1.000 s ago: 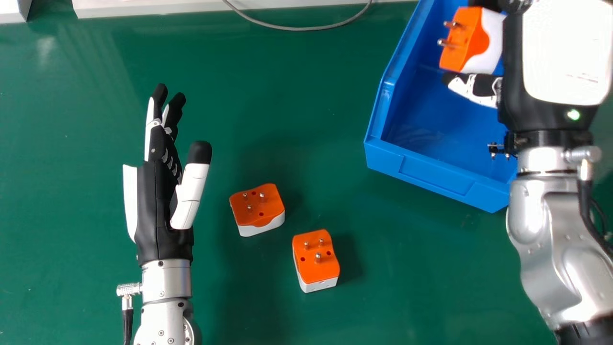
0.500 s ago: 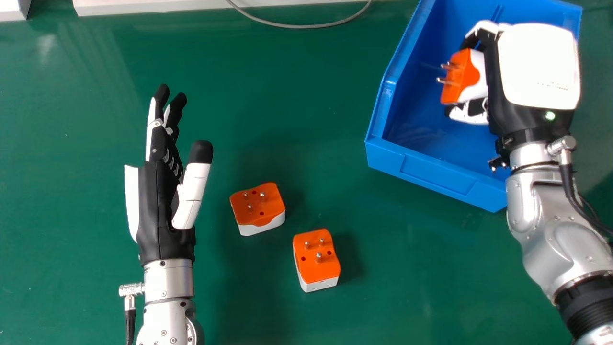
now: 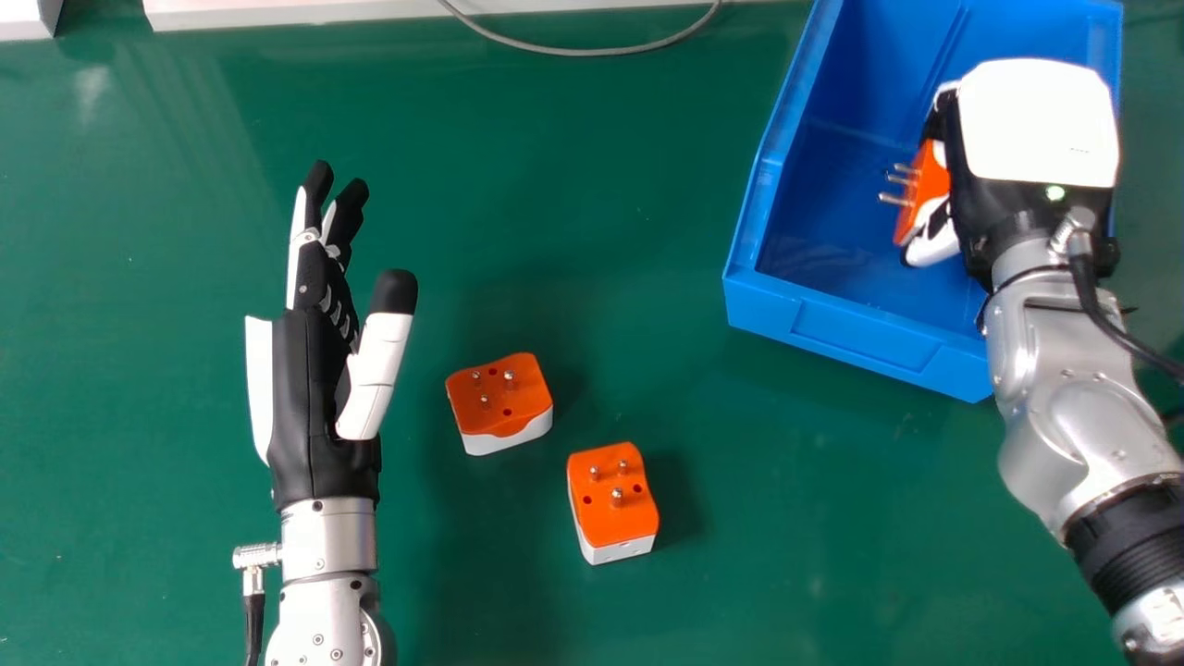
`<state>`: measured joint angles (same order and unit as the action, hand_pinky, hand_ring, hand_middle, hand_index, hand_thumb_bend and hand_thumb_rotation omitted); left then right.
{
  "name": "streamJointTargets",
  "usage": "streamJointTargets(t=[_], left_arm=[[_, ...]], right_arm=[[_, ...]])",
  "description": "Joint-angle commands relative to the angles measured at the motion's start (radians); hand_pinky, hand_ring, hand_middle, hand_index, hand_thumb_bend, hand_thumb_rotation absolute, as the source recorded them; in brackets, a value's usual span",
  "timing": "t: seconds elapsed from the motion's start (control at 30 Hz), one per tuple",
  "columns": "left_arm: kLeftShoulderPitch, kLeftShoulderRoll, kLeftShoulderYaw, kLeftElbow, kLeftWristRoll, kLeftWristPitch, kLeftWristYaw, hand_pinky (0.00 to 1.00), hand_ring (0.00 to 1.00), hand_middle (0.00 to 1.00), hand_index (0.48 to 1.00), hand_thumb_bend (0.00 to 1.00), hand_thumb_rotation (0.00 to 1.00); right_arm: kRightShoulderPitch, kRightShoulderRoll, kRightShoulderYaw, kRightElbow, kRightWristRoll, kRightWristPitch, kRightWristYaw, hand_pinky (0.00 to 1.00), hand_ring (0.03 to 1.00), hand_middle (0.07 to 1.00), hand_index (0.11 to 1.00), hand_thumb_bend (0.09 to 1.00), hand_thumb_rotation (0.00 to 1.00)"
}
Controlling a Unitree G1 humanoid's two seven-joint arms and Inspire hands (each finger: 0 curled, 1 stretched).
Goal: Pick all objects and put in blue box
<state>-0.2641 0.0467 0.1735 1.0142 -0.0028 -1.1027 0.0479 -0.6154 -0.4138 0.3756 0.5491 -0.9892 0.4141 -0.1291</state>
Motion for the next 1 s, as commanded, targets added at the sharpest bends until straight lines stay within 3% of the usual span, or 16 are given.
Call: streamJointTargets(t=[0.0,0.07,0.1,0.17,0.2,0.27,0.33,0.43,0.53,0.7,0.8,0.97], left_arm=[[-0.013,-0.004,-0.002,0.000,-0.002,-0.013,0.000,1.00,0.95,0.92,0.953,0.90,0.82],[-0.014,-0.004,-0.002,0.001,0.001,-0.013,0.002,1.00,0.95,0.92,0.953,0.90,0.82],[-0.015,-0.004,-0.001,0.002,0.002,-0.015,0.003,1.00,0.95,0.92,0.953,0.90,0.82],[-0.016,-0.005,-0.001,0.003,0.000,-0.015,0.003,1.00,0.95,0.92,0.954,0.90,0.82],[-0.017,-0.005,-0.001,0.004,0.001,-0.017,0.002,1.00,0.95,0.92,0.954,0.90,0.82],[-0.017,-0.002,-0.002,0.005,0.008,-0.020,0.008,1.00,0.95,0.92,0.954,0.90,0.82],[-0.017,-0.004,-0.002,0.005,0.005,-0.018,0.007,1.00,0.95,0.93,0.954,0.90,0.82],[-0.016,-0.005,-0.002,0.004,0.008,-0.019,0.013,1.00,0.95,0.93,0.955,0.90,0.82],[-0.012,-0.004,-0.004,0.002,0.018,-0.019,0.024,1.00,0.94,0.93,0.955,0.90,0.82],[-0.003,-0.004,-0.007,-0.002,0.012,-0.022,0.020,1.00,0.94,0.92,0.953,0.91,0.82],[0.002,-0.009,-0.006,-0.007,-0.007,-0.022,0.001,1.00,0.94,0.92,0.952,0.90,0.82],[0.014,-0.007,-0.006,-0.013,-0.001,-0.027,-0.002,1.00,0.94,0.92,0.954,0.91,0.81]], right_arm=[[-0.001,-0.021,0.013,-0.032,-0.016,0.040,0.045,0.41,0.575,0.678,0.699,0.717,0.08],[0.009,-0.025,0.012,-0.054,-0.007,0.043,0.047,0.51,0.685,0.782,0.778,0.775,0.16],[0.013,-0.026,0.010,-0.066,-0.003,0.047,0.050,0.51,0.685,0.782,0.778,0.775,0.16],[0.019,-0.026,0.007,-0.088,0.002,0.059,0.066,0.60,0.780,0.860,0.843,0.823,0.22],[0.021,-0.025,0.007,-0.098,0.001,0.067,0.073,0.60,0.780,0.860,0.843,0.823,0.22],[0.026,-0.025,0.007,-0.122,-0.002,0.080,0.089,0.72,0.860,0.911,0.898,0.855,0.27],[0.034,-0.028,0.005,-0.151,-0.002,0.089,0.103,0.82,0.910,0.943,0.935,0.883,0.31],[0.066,-0.036,-0.001,-0.212,-0.011,0.083,0.074,0.91,0.954,0.971,0.967,0.913,0.35],[0.114,-0.039,-0.016,-0.309,-0.017,0.079,0.045,0.95,0.977,0.985,0.983,0.948,0.37],[0.249,-0.023,-0.065,-0.553,-0.018,0.068,-0.014,0.99,0.993,0.996,0.995,0.980,0.37],[0.350,0.023,-0.088,-0.693,-0.026,0.058,-0.102,0.99,0.997,0.998,0.998,0.990,0.36],[0.503,0.137,-0.084,-0.801,-0.012,-0.055,-0.375,0.99,0.999,1.000,1.000,0.979,0.36]])
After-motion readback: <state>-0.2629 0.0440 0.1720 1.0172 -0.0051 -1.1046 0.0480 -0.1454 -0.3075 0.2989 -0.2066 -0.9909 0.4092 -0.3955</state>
